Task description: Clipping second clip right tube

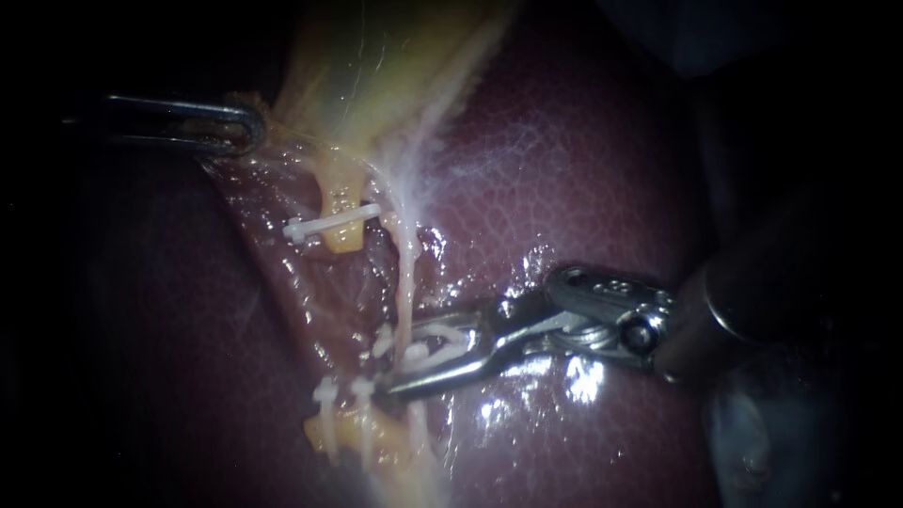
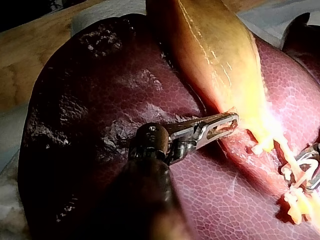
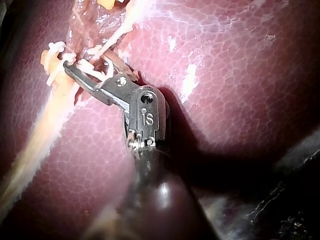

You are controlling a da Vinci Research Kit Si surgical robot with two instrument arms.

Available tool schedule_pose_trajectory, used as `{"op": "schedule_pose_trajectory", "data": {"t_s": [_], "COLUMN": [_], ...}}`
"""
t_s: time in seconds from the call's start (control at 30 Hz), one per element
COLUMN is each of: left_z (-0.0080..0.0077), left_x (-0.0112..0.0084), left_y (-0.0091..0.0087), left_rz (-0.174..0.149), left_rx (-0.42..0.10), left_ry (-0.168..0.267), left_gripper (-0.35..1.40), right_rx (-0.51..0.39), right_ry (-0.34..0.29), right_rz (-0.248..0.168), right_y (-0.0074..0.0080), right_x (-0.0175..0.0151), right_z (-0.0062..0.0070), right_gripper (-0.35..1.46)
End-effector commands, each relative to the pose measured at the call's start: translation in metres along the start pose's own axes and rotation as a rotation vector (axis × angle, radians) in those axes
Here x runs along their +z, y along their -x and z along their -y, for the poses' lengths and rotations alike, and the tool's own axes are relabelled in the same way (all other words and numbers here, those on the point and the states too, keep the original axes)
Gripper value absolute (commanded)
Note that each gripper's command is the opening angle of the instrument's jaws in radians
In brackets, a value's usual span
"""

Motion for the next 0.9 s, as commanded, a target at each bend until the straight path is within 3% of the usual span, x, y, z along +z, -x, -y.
{"op": "schedule_pose_trajectory", "data": {"t_s": [0.03, 0.23, 0.5, 0.9], "left_z": [0.0, 0.0, 0.0, 0.0], "left_x": [0.0001, 0.0001, 0.0001, 0.0001], "left_y": [-0.0001, -0.0001, -0.0002, -0.0002], "left_rz": [0.0, 0.0, 0.0, 0.0], "left_rx": [0.0, 0.0, 0.001, 0.001], "left_ry": [0.001, 0.001, 0.001, 0.001], "left_gripper": [-0.35, -0.35, -0.35, -0.35], "right_rx": [0.002, 0.006, 0.021, 0.02], "right_ry": [-0.002, -0.03, -0.032, -0.039], "right_rz": [-0.002, -0.028, -0.034, -0.03], "right_y": [0.0, -0.0003, -0.0024, -0.0022], "right_x": [0.0, -0.0001, -0.0014, -0.0015], "right_z": [0.0001, 0.0005, 0.0007, 0.001], "right_gripper": [0.5, 0.5, 0.5, 0.5]}}
